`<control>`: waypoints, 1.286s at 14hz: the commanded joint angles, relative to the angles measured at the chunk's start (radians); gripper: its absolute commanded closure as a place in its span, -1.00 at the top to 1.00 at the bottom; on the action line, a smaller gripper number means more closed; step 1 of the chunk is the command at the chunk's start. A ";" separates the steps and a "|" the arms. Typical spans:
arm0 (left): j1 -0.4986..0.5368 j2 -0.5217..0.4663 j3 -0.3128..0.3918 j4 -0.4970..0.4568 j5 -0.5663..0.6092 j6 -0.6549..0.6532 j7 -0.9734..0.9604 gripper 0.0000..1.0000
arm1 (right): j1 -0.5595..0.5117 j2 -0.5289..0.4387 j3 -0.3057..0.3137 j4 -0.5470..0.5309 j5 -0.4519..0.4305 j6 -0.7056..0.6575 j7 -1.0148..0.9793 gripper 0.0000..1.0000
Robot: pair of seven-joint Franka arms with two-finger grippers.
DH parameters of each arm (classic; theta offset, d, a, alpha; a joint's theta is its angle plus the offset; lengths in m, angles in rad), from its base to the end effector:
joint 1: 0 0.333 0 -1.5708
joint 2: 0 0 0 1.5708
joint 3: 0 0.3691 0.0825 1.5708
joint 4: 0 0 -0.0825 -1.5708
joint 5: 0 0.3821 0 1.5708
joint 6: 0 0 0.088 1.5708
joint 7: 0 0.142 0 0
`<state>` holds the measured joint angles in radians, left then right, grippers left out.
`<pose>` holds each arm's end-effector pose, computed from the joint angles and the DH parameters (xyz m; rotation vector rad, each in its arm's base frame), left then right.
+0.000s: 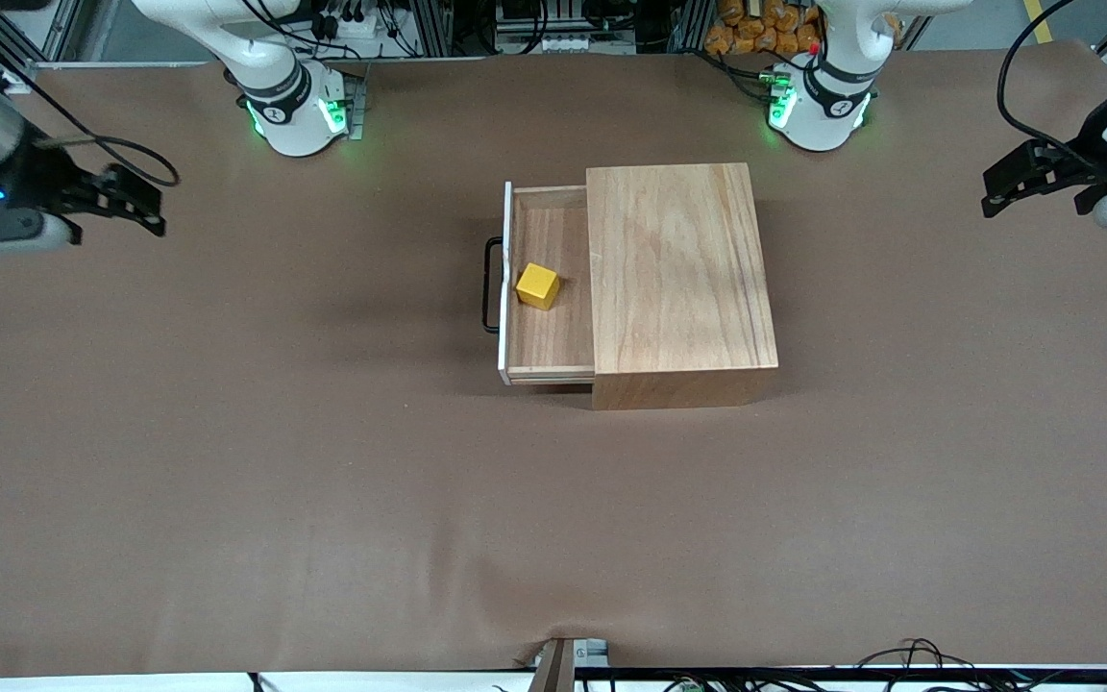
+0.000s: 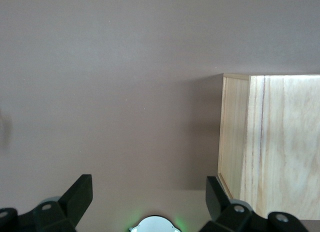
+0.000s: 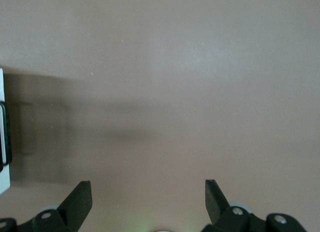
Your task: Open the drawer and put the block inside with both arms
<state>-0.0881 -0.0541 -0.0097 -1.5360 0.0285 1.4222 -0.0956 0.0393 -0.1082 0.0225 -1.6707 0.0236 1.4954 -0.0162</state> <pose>0.5130 -0.0461 0.6752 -3.1059 -0.0019 0.0880 0.5006 0.0352 0.6470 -3.1178 -0.1229 0.1055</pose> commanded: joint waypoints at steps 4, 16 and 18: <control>-0.001 -0.073 -0.006 -0.073 -0.015 0.011 0.016 1.00 | -0.035 -0.058 0.020 -0.001 0.016 -0.056 -0.034 1.00; 0.016 -0.056 -0.042 -0.040 -0.015 0.029 0.017 1.00 | -0.038 0.024 0.016 0.137 0.016 -0.063 -0.073 1.00; 0.030 -0.056 -0.041 -0.023 -0.019 0.026 0.017 1.00 | -0.036 0.024 0.016 0.137 0.018 -0.064 -0.070 1.00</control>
<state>-0.0786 -0.1016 -0.0505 -1.5791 0.0284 1.4519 -0.0957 0.0225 -0.1058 0.0282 -1.5719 0.0260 1.4506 -0.0832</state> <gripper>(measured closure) 0.000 0.000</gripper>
